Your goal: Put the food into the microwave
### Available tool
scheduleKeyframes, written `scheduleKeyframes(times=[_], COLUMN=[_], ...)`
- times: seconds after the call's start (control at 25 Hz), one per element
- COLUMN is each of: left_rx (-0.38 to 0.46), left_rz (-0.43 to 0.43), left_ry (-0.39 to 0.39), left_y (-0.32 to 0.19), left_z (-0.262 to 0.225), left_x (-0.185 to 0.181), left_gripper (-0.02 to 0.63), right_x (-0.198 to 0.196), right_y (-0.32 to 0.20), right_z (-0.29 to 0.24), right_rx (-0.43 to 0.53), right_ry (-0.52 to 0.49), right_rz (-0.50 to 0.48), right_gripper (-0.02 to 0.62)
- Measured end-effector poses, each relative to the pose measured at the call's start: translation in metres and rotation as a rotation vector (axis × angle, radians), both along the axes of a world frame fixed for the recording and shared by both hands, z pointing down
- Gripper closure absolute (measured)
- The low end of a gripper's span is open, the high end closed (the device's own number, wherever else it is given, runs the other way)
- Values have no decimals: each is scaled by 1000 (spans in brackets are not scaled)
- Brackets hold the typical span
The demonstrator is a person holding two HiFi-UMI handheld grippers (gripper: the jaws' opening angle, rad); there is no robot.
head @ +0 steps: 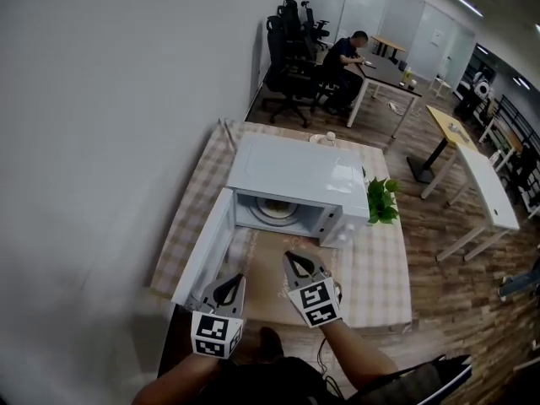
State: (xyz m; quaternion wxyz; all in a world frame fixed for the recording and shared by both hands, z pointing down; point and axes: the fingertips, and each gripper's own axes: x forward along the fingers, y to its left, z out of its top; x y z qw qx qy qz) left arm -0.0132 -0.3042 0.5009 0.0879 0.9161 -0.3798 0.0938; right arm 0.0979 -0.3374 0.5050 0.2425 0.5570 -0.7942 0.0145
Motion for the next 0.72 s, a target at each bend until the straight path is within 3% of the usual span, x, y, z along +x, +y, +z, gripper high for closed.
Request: scheduleKeyframes(times=[0.24,0.56,0.72], left_rx=[30,134,122], left_rz=[20,41,50], left_ry=[54,32,48], left_y=[7,15,14], left_z=[-21,-47,-49], left_x=[-7,-5,-2], left_gripper=[597,597,597], right_x=[-6,-1,0], right_y=[30,55,60], right_z=[-29,-51,-61], right_rx=[58,101,117], right_ry=[-176,-302,-322], right_rz=[26,78,87], right_gripper=[586,586,586])
